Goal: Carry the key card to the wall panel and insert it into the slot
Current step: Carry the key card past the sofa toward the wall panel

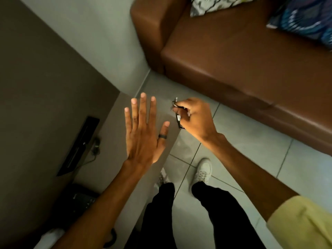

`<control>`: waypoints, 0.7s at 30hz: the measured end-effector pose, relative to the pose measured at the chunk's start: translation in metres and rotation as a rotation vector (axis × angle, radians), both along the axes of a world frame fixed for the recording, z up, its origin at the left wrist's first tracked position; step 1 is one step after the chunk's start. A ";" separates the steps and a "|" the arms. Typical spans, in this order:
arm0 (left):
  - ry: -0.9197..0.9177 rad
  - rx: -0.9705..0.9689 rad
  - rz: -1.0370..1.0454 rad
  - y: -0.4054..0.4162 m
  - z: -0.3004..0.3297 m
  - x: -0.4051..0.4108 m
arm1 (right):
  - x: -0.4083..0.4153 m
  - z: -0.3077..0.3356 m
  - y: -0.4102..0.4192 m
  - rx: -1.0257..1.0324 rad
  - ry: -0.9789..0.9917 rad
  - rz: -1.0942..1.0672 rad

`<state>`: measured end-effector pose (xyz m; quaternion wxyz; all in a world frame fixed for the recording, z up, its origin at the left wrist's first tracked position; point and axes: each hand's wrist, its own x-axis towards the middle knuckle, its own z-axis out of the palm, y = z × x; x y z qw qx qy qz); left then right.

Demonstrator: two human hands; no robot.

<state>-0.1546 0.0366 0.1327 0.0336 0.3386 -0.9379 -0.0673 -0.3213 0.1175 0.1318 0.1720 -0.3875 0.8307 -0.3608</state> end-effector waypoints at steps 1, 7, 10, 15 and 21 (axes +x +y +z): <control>0.029 -0.018 -0.006 0.003 0.019 -0.011 | -0.010 0.022 0.008 -0.028 0.014 -0.018; 0.316 -0.091 -0.134 0.026 0.159 -0.079 | -0.059 0.177 0.067 -0.174 0.153 -0.079; 0.423 -0.132 -0.251 0.034 0.225 -0.108 | -0.074 0.251 0.100 -0.196 0.238 -0.046; 0.514 -0.238 -0.389 0.058 0.310 -0.149 | -0.096 0.350 0.156 -0.287 0.228 -0.160; 0.631 -0.337 -0.548 0.120 0.368 -0.196 | -0.128 0.428 0.241 -0.275 0.433 -0.191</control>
